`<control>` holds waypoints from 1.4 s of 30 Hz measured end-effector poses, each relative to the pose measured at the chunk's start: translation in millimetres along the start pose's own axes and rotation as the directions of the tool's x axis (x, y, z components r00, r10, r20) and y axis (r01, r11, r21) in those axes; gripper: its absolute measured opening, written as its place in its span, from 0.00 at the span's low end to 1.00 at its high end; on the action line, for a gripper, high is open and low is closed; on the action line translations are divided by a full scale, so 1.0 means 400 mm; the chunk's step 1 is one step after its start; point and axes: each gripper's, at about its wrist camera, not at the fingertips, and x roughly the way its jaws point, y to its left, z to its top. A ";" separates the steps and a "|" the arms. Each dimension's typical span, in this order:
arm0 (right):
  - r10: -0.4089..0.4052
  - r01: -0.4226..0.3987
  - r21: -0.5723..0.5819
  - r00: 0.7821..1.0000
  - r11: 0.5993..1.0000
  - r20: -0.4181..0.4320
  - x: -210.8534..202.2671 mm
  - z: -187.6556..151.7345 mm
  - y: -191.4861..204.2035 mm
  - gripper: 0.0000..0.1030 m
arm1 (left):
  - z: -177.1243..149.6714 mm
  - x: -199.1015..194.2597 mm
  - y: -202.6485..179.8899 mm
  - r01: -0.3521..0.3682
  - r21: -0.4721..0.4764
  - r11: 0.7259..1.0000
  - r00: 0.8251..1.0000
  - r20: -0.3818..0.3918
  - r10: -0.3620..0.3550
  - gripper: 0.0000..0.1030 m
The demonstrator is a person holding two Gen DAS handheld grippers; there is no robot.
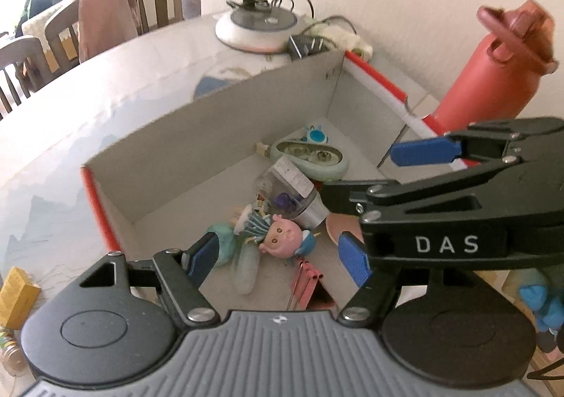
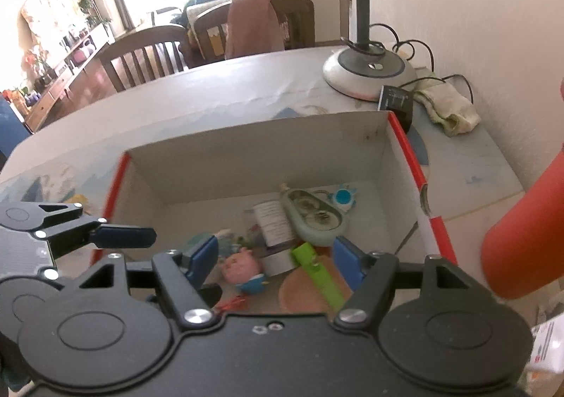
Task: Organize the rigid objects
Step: 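Withdraw both tools from the box toward the toothpick jar and yellow box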
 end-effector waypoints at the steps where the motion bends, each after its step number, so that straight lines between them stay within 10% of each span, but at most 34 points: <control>1: 0.002 -0.002 0.002 1.000 1.000 0.006 -0.010 -0.002 0.009 0.71 | -0.005 -0.010 0.004 0.003 0.000 1.000 1.000 0.010 -0.003 0.72; 42: 0.215 -0.187 -0.139 0.950 0.972 0.227 -0.214 -0.143 0.546 0.99 | -0.418 -0.522 0.368 -0.055 -0.121 0.991 0.956 0.281 0.087 0.84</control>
